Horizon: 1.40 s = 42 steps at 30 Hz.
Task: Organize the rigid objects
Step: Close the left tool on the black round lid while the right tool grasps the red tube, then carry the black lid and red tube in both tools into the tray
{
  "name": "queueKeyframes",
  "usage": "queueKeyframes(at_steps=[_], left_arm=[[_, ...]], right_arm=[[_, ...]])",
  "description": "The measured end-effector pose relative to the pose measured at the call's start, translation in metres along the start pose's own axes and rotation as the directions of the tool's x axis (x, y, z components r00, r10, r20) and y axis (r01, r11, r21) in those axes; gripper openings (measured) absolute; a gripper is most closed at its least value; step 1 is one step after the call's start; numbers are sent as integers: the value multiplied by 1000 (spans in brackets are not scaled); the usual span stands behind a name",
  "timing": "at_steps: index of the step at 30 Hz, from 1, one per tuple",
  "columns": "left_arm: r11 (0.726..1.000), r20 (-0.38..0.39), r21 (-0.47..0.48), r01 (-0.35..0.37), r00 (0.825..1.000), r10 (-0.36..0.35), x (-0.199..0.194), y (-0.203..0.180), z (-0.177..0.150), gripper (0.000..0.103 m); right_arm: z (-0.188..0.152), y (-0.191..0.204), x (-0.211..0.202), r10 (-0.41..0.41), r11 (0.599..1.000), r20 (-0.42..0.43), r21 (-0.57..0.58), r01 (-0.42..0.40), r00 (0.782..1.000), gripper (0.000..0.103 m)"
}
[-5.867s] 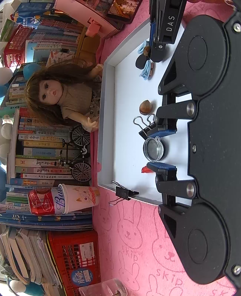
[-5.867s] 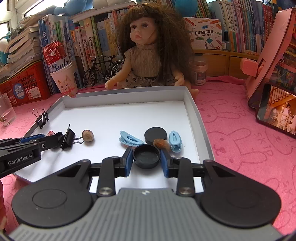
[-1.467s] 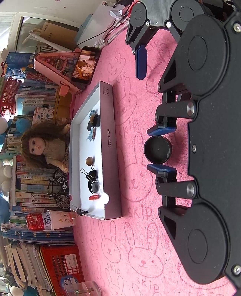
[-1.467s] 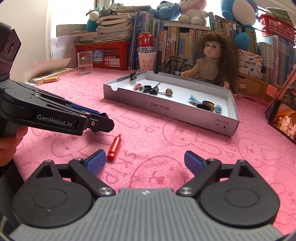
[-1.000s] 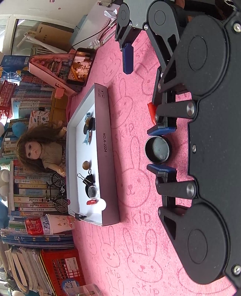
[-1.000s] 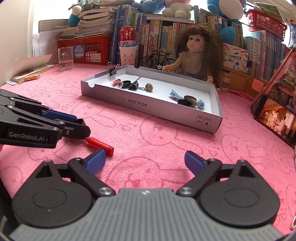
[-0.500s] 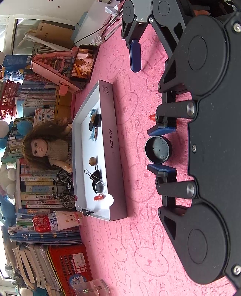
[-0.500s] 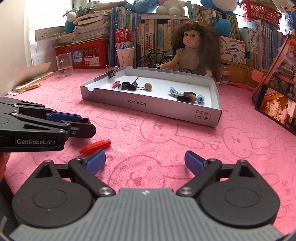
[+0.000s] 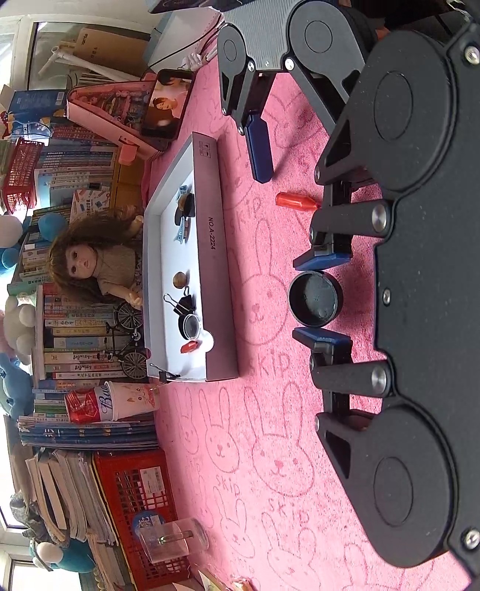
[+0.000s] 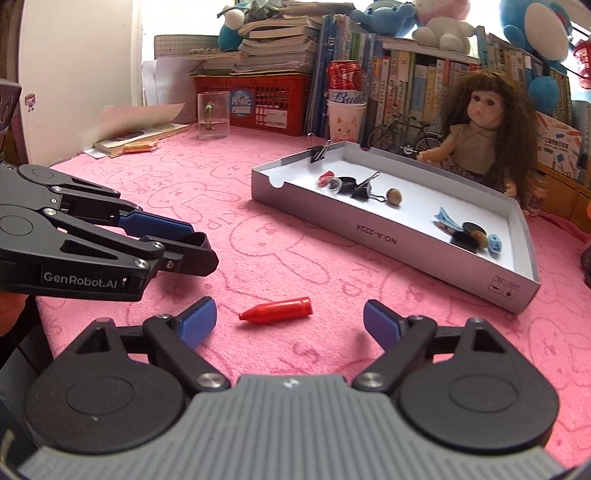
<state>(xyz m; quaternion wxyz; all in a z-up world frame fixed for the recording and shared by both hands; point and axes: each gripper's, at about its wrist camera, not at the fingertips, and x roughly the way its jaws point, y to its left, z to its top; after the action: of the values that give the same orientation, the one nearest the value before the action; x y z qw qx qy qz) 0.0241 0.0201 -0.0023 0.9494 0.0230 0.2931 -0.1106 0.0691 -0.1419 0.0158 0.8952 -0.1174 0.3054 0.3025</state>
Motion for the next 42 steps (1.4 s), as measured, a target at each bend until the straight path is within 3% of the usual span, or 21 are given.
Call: queueKeyframes(at_steps=[4, 6, 10, 12, 14, 18, 22, 23, 25, 30, 35, 40, 42], left_arm=[[1000, -2, -12, -1, 1000, 1, 1, 2, -1, 31], [1000, -2, -18, -1, 1000, 1, 3, 2, -1, 31], [999, 1, -35, -1, 1000, 1, 7, -1, 0, 31], [999, 3, -37, -9, 1000, 9, 10, -5, 1, 31], [999, 8, -36, -21, 1000, 21, 14, -10, 2, 31], [999, 13, -26, -40, 999, 41, 21, -19, 2, 31], [998, 23, -15, -59, 998, 59, 25, -22, 2, 31], [998, 23, -15, -60, 998, 60, 26, -23, 2, 31], [998, 24, -13, -59, 998, 59, 26, -23, 1, 31], [998, 32, -1, -61, 998, 61, 24, -22, -1, 32], [998, 32, -9, -67, 997, 67, 24, -22, -2, 32], [996, 43, 7, -84, 996, 84, 24, -24, -4, 41], [996, 44, 8, -92, 995, 92, 25, -24, -4, 43]], right_arm=[[4, 0, 3, 28, 999, 2, 18, -28, 1000, 72], [5, 0, 3, 14, 999, 7, 31, -14, 1000, 51], [4, -3, 2, -69, 995, 9, 77, 68, 998, 50], [3, -7, 1, -147, 982, 4, 123, 145, 989, 50], [1, -12, -1, -247, 951, -11, 188, 244, 969, 50], [-6, -23, -5, -430, 849, -63, 311, 427, 901, 50], [-13, -27, -8, -500, 788, -89, 364, 496, 861, 51], [-14, -26, -9, -506, 784, -88, 369, 499, 858, 57], [-16, -27, -11, -494, 793, -73, 372, 483, 866, 61], [-15, -27, -16, -389, 874, -33, 302, 380, 921, 73], [-19, -34, -22, -382, 866, -50, 328, 377, 923, 74], [-24, -30, -24, -379, 879, -34, 300, 372, 925, 74], [-24, -29, -24, -369, 884, -32, 295, 362, 929, 67]])
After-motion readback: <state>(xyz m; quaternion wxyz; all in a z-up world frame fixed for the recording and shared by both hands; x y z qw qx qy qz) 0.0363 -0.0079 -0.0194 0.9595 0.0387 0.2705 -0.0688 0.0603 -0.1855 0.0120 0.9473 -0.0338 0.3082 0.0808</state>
